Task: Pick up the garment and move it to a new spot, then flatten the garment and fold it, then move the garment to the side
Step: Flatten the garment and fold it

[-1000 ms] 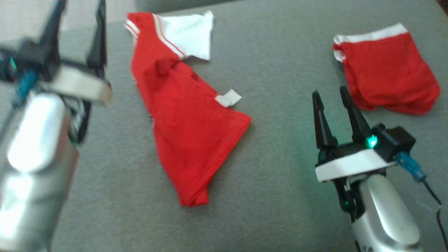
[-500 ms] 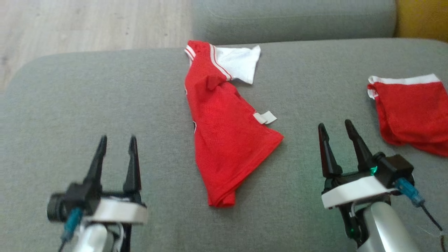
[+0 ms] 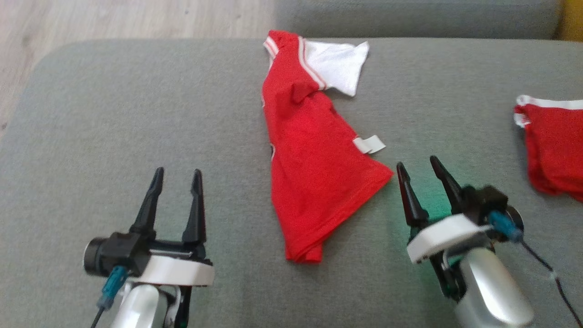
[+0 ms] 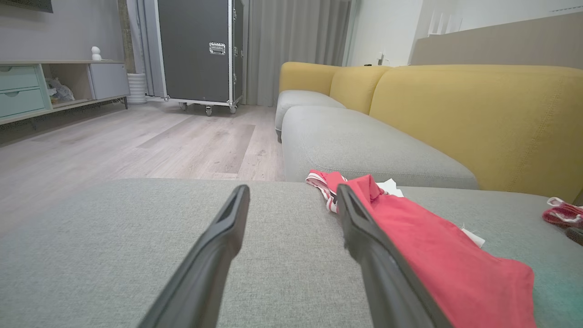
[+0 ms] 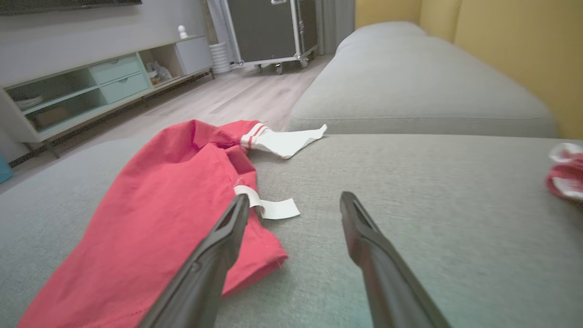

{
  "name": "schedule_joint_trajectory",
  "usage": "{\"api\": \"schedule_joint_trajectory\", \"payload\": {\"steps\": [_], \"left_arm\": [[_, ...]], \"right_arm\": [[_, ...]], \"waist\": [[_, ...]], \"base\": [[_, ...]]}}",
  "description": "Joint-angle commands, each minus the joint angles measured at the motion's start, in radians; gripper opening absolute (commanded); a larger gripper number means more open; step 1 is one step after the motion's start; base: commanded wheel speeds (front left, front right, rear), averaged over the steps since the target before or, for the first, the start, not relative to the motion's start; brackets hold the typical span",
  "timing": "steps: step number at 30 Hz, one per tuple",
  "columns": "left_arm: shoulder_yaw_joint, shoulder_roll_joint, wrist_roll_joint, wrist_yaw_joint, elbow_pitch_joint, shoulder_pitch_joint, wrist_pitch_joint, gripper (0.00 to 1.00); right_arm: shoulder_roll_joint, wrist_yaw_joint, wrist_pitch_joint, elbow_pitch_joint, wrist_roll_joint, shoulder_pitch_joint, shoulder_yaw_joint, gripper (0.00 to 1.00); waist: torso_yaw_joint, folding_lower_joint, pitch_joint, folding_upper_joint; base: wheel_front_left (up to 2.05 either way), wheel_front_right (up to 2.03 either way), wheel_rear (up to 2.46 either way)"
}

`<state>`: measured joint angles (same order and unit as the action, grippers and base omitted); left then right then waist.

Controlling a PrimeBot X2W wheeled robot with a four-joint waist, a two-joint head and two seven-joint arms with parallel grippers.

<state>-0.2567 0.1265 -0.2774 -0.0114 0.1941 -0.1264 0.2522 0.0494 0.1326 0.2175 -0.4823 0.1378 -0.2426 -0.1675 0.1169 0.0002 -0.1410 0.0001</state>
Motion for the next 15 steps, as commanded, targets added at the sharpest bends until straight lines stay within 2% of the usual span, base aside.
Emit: {"api": "schedule_joint_trajectory", "payload": {"steps": [1, 6, 12, 13, 14, 15], "left_arm": [[0.038, 0.003, 0.010, 0.007, -0.024, -0.045, 0.009, 1.00], [0.043, -0.028, 0.037, 0.039, 0.004, -0.070, 0.009, 1.00], [0.053, -0.046, 0.054, 0.052, 0.020, -0.073, 0.009, 1.00], [0.057, -0.048, 0.056, 0.054, 0.021, -0.072, 0.009, 1.00], [0.060, -0.050, 0.059, 0.056, 0.023, -0.070, 0.009, 1.00], [0.065, -0.052, 0.061, 0.057, 0.024, -0.068, 0.009, 1.00]], "right_arm": [[0.001, -0.002, -0.003, 0.016, 0.013, -0.050, -0.031, 1.00], [0.001, -0.002, -0.071, -0.154, 0.035, -0.141, -0.057, 1.00], [0.001, -0.002, -0.099, -0.270, 0.036, -0.180, -0.070, 1.00], [0.001, -0.002, -0.095, -0.282, 0.040, -0.186, -0.073, 0.47], [0.001, -0.002, -0.085, -0.290, 0.041, -0.193, -0.072, 0.00], [0.001, -0.002, -0.073, -0.297, 0.036, -0.200, -0.065, 0.00]], "waist": [[0.024, -0.0002, -0.023, -0.0001], [0.075, -0.0002, -0.054, -0.0001], [0.097, -0.0002, -0.056, -0.0001], [0.098, -0.0002, -0.055, -0.0001], [0.097, -0.0002, -0.054, -0.0001], [0.095, -0.0002, -0.051, -0.0001]], "base": [[0.00, 0.00, 0.00], [0.00, 0.00, 0.00], [0.00, 0.00, 0.00], [0.00, 0.00, 0.00], [0.00, 0.00, 0.00], [0.00, 0.00, 0.00]]}}
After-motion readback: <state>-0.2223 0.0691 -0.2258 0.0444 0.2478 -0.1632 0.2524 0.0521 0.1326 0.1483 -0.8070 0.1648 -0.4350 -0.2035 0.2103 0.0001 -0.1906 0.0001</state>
